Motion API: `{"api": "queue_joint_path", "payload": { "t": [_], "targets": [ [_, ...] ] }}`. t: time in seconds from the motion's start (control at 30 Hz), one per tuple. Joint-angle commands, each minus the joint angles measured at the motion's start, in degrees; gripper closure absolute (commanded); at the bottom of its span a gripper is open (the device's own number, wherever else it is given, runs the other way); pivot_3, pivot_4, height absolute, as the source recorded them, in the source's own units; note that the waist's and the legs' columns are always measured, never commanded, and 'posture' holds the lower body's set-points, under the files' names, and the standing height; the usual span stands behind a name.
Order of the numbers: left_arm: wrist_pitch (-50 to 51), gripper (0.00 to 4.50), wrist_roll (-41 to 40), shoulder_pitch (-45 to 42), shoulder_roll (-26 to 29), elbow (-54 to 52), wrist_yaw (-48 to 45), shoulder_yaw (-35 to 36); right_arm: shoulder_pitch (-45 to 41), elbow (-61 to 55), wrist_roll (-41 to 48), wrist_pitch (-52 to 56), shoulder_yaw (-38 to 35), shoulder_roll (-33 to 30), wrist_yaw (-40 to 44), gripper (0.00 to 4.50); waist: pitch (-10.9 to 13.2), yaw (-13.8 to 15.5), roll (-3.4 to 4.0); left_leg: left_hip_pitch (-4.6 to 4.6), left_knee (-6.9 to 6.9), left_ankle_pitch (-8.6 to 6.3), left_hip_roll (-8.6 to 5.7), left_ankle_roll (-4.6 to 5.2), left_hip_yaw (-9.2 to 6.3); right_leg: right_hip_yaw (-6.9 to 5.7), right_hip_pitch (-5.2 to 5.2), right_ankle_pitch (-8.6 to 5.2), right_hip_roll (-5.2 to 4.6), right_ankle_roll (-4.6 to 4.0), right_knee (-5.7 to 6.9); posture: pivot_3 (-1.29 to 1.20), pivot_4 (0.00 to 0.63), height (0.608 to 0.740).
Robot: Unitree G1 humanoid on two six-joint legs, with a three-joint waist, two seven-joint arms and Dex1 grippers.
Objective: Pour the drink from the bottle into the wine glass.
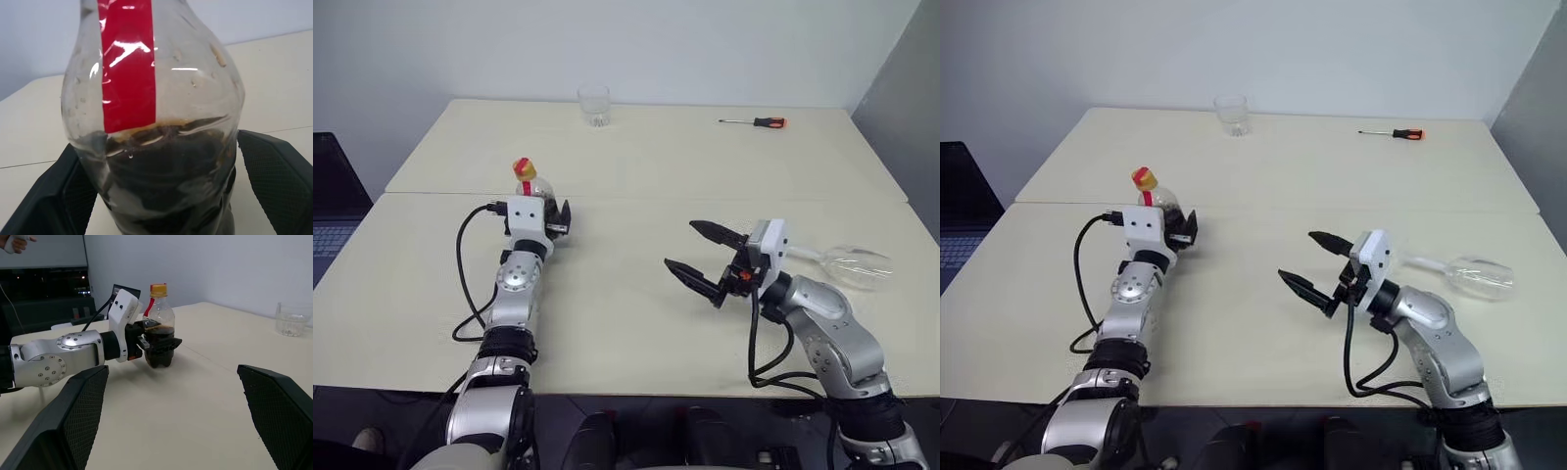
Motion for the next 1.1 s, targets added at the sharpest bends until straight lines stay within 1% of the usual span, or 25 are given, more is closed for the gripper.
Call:
{"api": "queue_joint_path", "payload": {
  "t": [0.03,0.17,0.23,0.43,0.63,0.97,1.07,1.1],
  "targets": [
    [-2.3,0.02,0.2,-1.9,0.3,0.7,0.1,-0.2,-1.6,0.5,-0.5,-0.2,-0.4,0.4,-0.1,0.0,0.0,0.0,0.0,0.0,0.0,0.0,0.0,0.0,-0.01,-0.01,0.0,0.0,0.0,0.0,0.0,0.0,0.15,0.74],
    [-3.1,0.02,-0.3,-2.5,0.1,2.0,-0.2,0.0,-2.2,2.7,-2.0,-0.3,0.1,0.5,-0.3,0.0,0.0,0.0,0.0,0.0,0.0,0.0,0.0,0.0,0.0,0.0,0.0,0.0,-0.01,0.0,0.0,0.0,0.15,0.74],
    [-3.3,0.02,-0.6,-2.7,0.1,2.5,-0.5,0.1,-2.9,4.7,-4.1,-0.8,1.1,1.0,-1.2,0.0,0.0,0.0,0.0,0.0,0.0,0.0,0.0,0.0,0.0,0.0,-0.01,0.0,-0.01,0.0,0.01,0.0,0.15,0.74],
    [-4.2,0.02,-1.4,-4.4,0.0,4.5,-1.0,0.5,-5.4,8.0,-7.2,-1.7,3.0,3.9,-2.5,0.0,0.0,0.0,0.0,-0.04,-0.01,0.0,0.01,-0.01,-0.01,-0.01,-0.07,0.0,0.0,0.0,0.03,0.0,0.15,0.74],
    [-5.1,0.02,-1.5,-6.2,0.3,7.2,-1.0,0.7,-7.0,9.2,-8.6,-2.3,3.6,6.2,-2.7,0.0,0.0,0.0,0.0,-0.07,0.02,0.01,0.0,-0.01,0.02,0.0,-0.1,0.01,-0.01,0.0,0.03,0.0,0.15,0.74],
    [-6.3,0.02,-2.0,-7.7,1.0,9.6,-1.6,1.1,-7.0,9.2,-9.3,-2.4,3.0,6.8,-2.6,0.0,0.0,-0.1,0.0,-0.07,0.01,0.01,0.0,-0.01,0.02,0.0,-0.12,0.01,-0.01,0.0,0.04,0.0,0.15,0.74],
    [-7.0,0.61,-2.3,-7.9,1.0,9.8,-2.0,1.1,-6.8,9.0,-9.3,-2.3,2.9,6.9,-2.7,0.0,0.0,-0.1,0.0,-0.07,0.01,0.01,0.0,-0.01,0.01,0.0,-0.12,0.01,0.0,-0.01,0.04,0.0,0.15,0.74],
    [-7.1,0.9,-2.4,-7.9,1.0,9.8,-2.0,1.1,-6.8,9.0,-9.3,-2.3,2.9,6.9,-2.8,0.0,0.0,-0.1,0.0,-0.07,0.01,0.01,0.0,-0.01,0.01,0.0,-0.12,0.01,-0.01,-0.01,0.05,0.0,0.15,0.74]
  ]
}}
